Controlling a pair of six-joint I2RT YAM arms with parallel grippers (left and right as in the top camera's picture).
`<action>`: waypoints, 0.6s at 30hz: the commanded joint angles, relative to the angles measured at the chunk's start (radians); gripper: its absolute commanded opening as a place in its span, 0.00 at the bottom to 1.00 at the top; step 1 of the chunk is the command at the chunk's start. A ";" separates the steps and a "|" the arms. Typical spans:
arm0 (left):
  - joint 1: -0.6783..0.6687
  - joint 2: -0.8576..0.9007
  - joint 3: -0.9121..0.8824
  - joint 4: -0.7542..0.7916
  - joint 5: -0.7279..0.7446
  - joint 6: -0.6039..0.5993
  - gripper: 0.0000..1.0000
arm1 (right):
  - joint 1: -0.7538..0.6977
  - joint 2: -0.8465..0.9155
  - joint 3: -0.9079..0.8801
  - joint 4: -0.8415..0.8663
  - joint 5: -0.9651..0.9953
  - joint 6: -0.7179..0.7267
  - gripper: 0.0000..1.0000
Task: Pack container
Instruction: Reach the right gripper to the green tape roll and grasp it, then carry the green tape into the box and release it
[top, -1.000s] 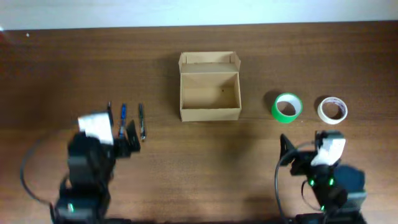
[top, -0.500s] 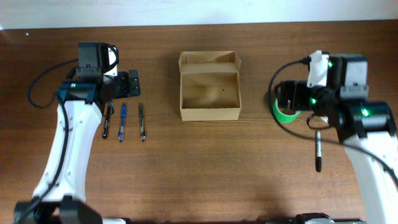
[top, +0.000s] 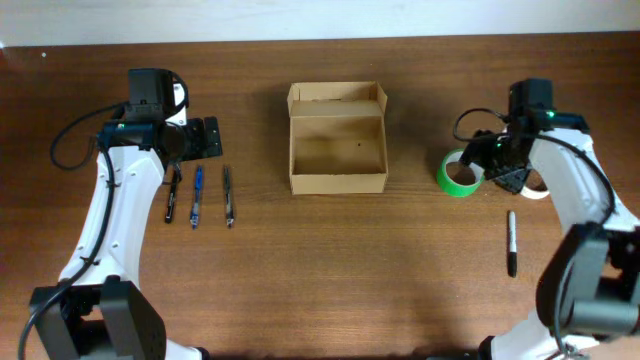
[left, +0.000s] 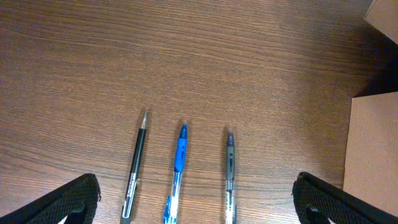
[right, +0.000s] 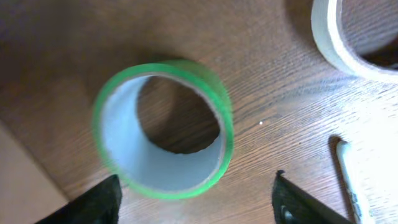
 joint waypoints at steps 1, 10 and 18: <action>0.003 0.007 0.016 0.000 0.007 0.016 0.99 | -0.002 0.060 0.011 -0.003 0.037 0.059 0.70; 0.003 0.007 0.016 0.000 0.007 0.017 0.99 | -0.007 0.167 0.010 -0.005 0.038 0.059 0.20; 0.003 0.007 0.016 0.000 0.007 0.016 0.99 | -0.006 0.126 0.060 -0.017 0.044 0.059 0.04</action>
